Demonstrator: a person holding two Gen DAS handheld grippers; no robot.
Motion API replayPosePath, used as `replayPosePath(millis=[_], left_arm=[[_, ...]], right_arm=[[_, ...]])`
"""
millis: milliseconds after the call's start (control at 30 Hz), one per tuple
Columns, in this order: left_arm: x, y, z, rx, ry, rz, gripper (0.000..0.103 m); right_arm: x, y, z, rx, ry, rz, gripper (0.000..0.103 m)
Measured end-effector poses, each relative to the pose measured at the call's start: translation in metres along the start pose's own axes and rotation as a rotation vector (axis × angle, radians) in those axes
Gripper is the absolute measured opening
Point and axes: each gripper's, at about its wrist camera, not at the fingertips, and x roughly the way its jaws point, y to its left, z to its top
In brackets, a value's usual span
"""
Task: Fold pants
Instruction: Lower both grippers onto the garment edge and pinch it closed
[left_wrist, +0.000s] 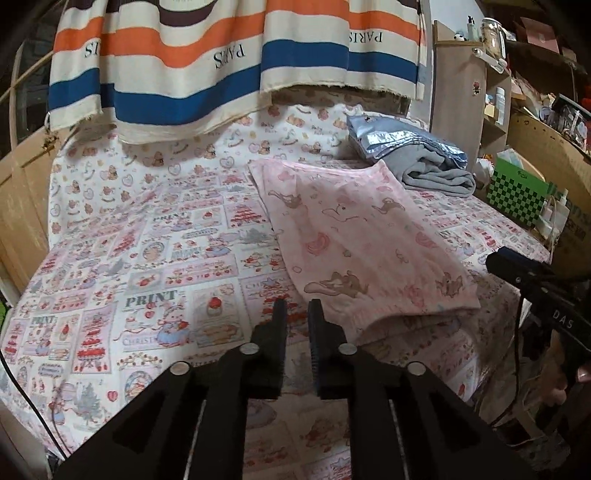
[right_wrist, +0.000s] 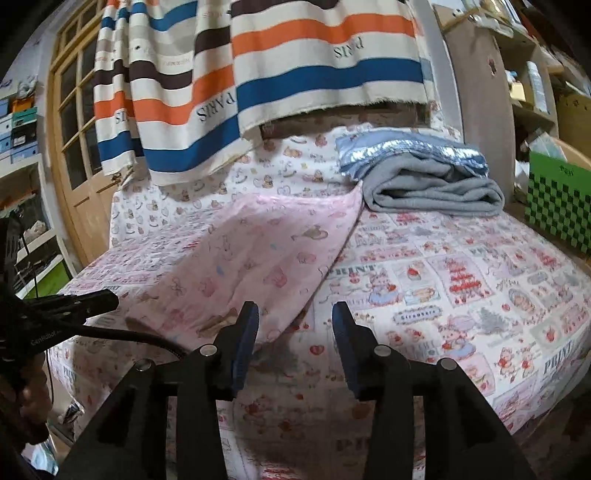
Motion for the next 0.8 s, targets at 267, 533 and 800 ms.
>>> replayPosePath(millis=[267,533,800], left_arm=[[-0.011,-0.012,-0.007,0.029,-0.072,0.071,0.065],[0.007,-0.019,-0.023,-0.014,0.013,0.030,0.050],[0.023,-0.031,-0.010,0.002,0.031,-0.027,0.026]], right_arm=[[-0.004,0.012,0.000,-0.026,-0.004,0.017,0.043],[-0.007,0.008,-0.002,-0.007,-0.021,-0.012,0.052],[0.004,0.014,0.020,0.025,-0.044,0.232,0.052]])
